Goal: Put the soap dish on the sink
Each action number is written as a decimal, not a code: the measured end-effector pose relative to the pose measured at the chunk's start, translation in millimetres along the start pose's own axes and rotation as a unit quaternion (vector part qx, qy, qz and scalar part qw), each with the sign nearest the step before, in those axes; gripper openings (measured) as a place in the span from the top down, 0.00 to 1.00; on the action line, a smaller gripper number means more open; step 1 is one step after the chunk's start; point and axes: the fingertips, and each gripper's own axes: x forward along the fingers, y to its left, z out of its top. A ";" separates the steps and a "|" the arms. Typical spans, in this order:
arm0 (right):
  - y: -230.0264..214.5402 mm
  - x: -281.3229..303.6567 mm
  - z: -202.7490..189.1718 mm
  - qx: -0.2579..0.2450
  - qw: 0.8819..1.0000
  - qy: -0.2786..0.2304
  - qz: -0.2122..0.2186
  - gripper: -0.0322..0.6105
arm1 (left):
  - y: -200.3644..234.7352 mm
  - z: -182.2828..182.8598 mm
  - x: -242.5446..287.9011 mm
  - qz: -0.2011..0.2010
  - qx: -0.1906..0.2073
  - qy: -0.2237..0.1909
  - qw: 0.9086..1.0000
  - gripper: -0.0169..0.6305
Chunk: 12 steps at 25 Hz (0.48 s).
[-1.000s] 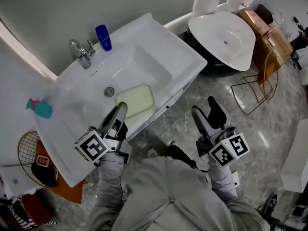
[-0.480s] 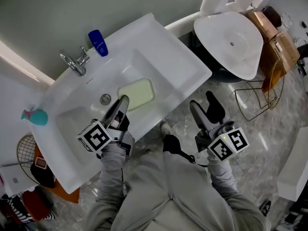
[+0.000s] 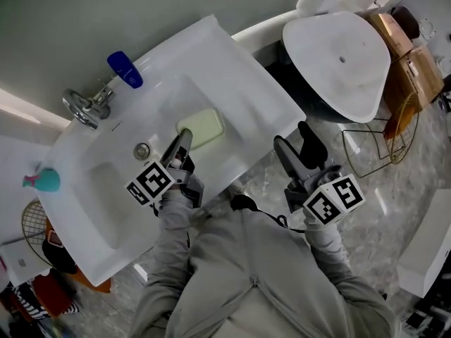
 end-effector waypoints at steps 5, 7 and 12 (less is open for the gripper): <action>-24.0 5.7 -1.2 0.006 1.000 0.010 -0.006 0.47 | 16.8 -11.4 34.0 0.021 -0.023 0.003 1.000 0.78; -32.3 7.3 -2.1 0.008 1.000 0.013 -0.009 0.47 | 23.6 -14.5 44.1 0.030 -0.032 0.005 0.999 0.78; -48.8 8.8 -4.8 0.016 1.000 0.019 -0.017 0.47 | 37.1 -19.5 60.5 0.045 -0.049 0.006 0.998 0.78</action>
